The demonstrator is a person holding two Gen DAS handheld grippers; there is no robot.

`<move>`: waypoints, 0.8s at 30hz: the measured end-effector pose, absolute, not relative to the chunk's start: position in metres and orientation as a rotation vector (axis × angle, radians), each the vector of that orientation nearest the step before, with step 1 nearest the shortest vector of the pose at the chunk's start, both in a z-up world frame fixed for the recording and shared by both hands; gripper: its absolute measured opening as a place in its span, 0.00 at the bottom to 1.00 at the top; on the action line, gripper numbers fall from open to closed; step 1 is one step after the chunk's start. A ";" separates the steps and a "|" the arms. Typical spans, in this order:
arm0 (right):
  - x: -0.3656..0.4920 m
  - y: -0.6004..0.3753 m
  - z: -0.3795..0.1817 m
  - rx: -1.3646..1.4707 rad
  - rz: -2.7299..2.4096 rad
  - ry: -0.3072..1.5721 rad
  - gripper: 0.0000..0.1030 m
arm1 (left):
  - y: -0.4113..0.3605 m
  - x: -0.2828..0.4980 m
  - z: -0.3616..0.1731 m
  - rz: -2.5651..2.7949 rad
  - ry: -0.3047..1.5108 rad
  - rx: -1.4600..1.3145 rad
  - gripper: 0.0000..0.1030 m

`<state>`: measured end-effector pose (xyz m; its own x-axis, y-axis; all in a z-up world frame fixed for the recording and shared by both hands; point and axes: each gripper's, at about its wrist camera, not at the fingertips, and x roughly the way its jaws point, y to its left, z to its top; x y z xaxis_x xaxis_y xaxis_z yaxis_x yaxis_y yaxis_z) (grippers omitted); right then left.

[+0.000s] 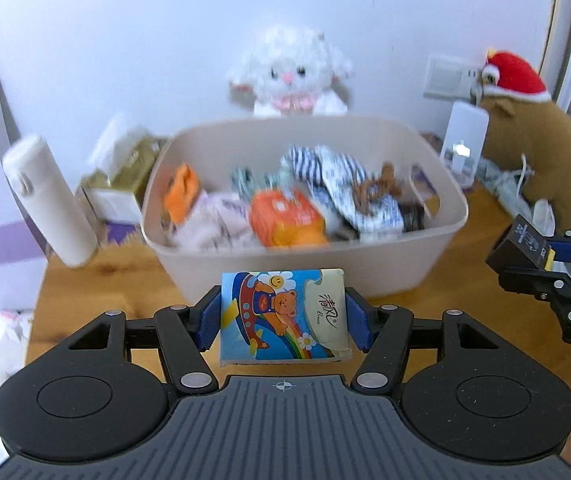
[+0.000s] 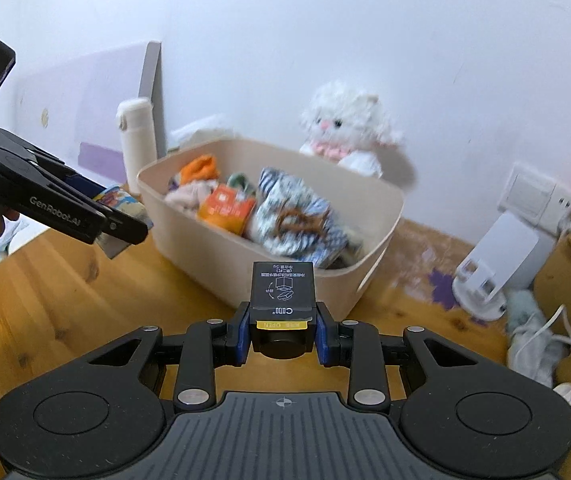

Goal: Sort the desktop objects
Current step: 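Carry the tissue pack and black box into the basket and open both grippers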

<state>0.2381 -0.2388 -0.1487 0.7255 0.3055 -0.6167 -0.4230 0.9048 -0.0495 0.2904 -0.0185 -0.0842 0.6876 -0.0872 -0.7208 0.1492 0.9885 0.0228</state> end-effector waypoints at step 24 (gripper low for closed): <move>0.307 -0.234 -0.068 -0.196 0.313 0.458 0.28 | -0.003 0.356 -0.014 -0.160 0.637 0.160 0.61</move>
<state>0.3075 -0.2343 -0.0681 0.8503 0.2519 -0.4621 -0.3390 0.9337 -0.1148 0.3556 -0.0032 -0.0140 0.7923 -0.0992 -0.6021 0.1976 0.9752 0.0993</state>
